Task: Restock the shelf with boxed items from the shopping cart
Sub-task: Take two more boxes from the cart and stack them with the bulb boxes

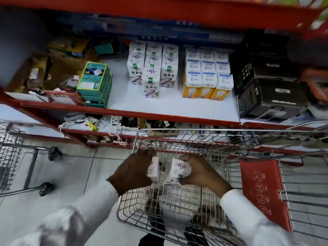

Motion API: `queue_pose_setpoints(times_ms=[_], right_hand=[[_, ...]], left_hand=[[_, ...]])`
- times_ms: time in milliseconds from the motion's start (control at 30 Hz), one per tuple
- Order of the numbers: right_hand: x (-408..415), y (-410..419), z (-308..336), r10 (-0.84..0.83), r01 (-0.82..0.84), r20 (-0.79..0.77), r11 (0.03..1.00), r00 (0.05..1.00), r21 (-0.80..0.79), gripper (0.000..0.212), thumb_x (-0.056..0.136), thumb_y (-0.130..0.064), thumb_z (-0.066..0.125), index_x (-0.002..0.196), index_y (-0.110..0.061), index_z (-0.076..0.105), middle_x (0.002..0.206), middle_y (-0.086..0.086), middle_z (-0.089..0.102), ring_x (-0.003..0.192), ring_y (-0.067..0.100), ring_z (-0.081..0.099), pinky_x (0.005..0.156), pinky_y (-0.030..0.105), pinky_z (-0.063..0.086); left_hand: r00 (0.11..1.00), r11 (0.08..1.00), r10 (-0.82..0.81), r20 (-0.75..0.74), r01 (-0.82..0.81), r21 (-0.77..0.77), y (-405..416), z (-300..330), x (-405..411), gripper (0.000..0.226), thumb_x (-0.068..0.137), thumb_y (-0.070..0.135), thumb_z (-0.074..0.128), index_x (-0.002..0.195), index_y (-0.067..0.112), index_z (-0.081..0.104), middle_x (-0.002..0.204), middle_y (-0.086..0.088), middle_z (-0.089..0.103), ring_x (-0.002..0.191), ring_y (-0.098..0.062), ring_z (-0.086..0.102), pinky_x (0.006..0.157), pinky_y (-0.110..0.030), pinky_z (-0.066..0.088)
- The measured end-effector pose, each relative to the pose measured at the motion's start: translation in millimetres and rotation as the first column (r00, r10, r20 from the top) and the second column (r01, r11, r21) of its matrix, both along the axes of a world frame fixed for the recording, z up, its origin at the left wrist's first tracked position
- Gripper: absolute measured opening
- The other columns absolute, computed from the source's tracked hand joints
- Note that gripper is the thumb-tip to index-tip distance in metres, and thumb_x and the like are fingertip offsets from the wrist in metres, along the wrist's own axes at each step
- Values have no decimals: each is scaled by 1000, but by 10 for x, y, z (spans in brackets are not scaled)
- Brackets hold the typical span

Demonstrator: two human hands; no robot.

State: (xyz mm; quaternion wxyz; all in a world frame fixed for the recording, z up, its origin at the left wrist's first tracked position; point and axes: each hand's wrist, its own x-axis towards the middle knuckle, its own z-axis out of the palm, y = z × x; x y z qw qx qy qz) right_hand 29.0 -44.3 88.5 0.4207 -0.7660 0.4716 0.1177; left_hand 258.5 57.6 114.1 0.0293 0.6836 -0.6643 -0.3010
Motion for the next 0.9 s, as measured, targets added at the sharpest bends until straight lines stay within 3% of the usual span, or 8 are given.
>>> queue_pose_setpoints(times_ms=[67,200,367,467,533,733,900], right_hand=[[86,-248,401,-40,41,49,999,998,-13,83,52,-29,93,129,-28,61,123,-9,69,109,15,66,94,38,56],[336,-713,1087,1,19,141,990,990,-139,75,55,-26,93,123,-30,62,115,-10,71,102,9,68,87,30,57],[807,-1240,1528,94,-44,116,926,989,-375,87,57,-36,92,136,-23,56,132,-3,58,121,17,56,90,23,42],[1112,-1523,1530,110,-60,83,888,990,-456,87,56,-35,92,134,-19,57,121,2,54,113,24,56,89,28,47],[1271,-1664,1448,114,-73,52,865,992,-496,89,57,-33,91,137,-15,55,124,8,53,113,26,55,93,32,50],[1528,-1929,1103,69,-40,25,803,997,-595,71,59,-28,89,123,-11,63,123,14,54,108,31,60,89,39,54],[1588,-2073,898,51,-20,32,790,998,-613,79,61,-27,89,133,-14,59,127,14,48,121,32,49,98,43,51]], left_hand=[[1000,999,-3,22,4,-47,-112,387,206,78,69,35,81,135,21,42,115,2,58,94,-11,53,71,-14,43],[994,980,33,100,-12,-199,-415,988,621,81,59,35,85,130,24,48,120,3,54,103,-14,51,84,-24,45],[972,943,151,183,-86,-320,-922,1224,1098,82,57,29,88,130,20,51,125,-6,51,114,-28,51,96,-38,49],[949,928,212,233,-120,-354,-1260,1151,1287,83,58,26,87,132,19,53,128,-9,53,115,-33,51,95,-44,52],[940,916,240,243,-136,-377,-1464,1040,1367,85,58,25,86,136,18,52,131,-8,55,117,-36,50,96,-46,50],[932,905,280,230,-176,-387,-1928,721,1469,82,62,19,81,135,16,45,128,-12,62,110,-42,58,91,-50,52],[949,889,288,131,-214,-405,-2100,576,1471,74,64,15,78,129,17,45,126,-13,63,107,-41,61,85,-51,55]])
